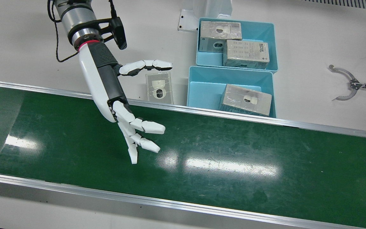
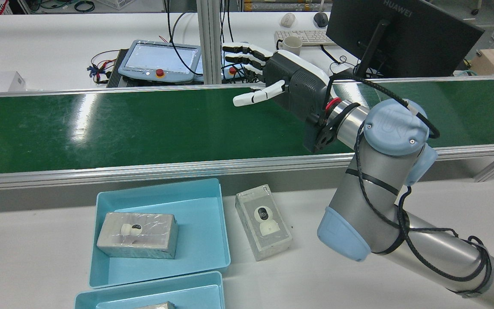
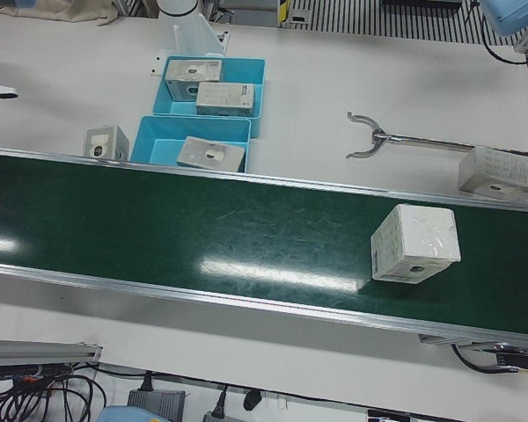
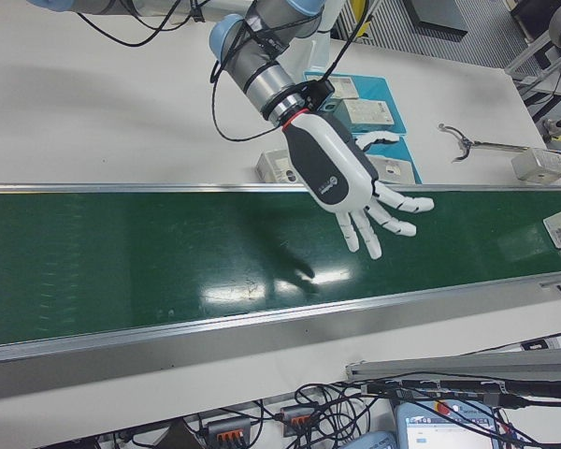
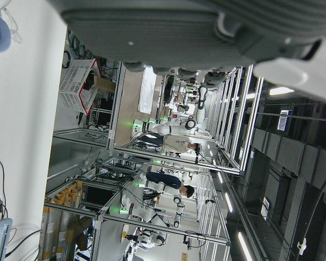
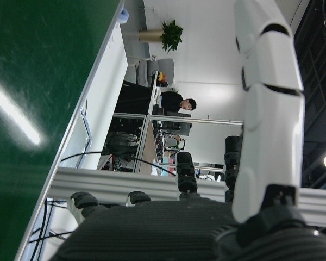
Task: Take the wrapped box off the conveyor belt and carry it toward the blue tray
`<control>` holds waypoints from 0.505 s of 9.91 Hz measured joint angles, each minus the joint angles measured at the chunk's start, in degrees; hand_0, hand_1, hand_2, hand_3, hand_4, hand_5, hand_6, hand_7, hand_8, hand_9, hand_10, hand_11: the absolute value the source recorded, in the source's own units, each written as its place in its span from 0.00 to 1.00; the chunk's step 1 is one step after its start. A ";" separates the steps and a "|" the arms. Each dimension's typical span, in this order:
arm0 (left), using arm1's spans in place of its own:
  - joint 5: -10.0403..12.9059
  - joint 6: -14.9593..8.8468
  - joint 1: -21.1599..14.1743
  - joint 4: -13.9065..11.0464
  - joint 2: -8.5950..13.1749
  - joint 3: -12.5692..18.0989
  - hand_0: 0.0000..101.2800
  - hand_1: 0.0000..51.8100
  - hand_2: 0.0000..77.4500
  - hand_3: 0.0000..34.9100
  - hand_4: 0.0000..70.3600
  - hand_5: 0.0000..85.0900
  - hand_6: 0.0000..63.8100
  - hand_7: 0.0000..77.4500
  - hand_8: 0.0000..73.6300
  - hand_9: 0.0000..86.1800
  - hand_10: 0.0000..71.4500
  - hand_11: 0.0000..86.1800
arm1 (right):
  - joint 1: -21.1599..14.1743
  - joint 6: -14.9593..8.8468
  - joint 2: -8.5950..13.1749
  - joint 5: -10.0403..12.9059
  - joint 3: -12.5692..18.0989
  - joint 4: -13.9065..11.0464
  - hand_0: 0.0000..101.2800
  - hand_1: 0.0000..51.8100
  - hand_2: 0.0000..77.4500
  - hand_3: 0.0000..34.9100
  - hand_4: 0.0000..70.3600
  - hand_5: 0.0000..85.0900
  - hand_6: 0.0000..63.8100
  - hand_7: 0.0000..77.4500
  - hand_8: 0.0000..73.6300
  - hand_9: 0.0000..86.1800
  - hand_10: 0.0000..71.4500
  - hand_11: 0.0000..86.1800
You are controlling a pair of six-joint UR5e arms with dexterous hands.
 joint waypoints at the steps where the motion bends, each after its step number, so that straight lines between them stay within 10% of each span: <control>1: 0.00 0.00 0.00 0.00 0.00 0.00 0.00 0.00 0.01 0.00 0.00 0.01 0.00 0.01 0.01 0.00 0.00 0.00 | 2.37 1.20 0.86 0.18 -3.10 0.20 0.47 0.31 0.22 0.87 0.20 0.23 0.00 0.23 0.00 0.02 0.02 0.02; 5: 0.00 0.00 0.00 0.00 0.00 0.00 0.00 0.00 0.01 0.00 0.00 0.01 0.00 0.01 0.01 0.00 0.01 0.00 | 7.58 4.46 3.82 2.83 -10.67 0.62 0.46 0.29 0.27 0.86 0.22 0.29 0.00 0.26 0.00 0.03 0.05 0.06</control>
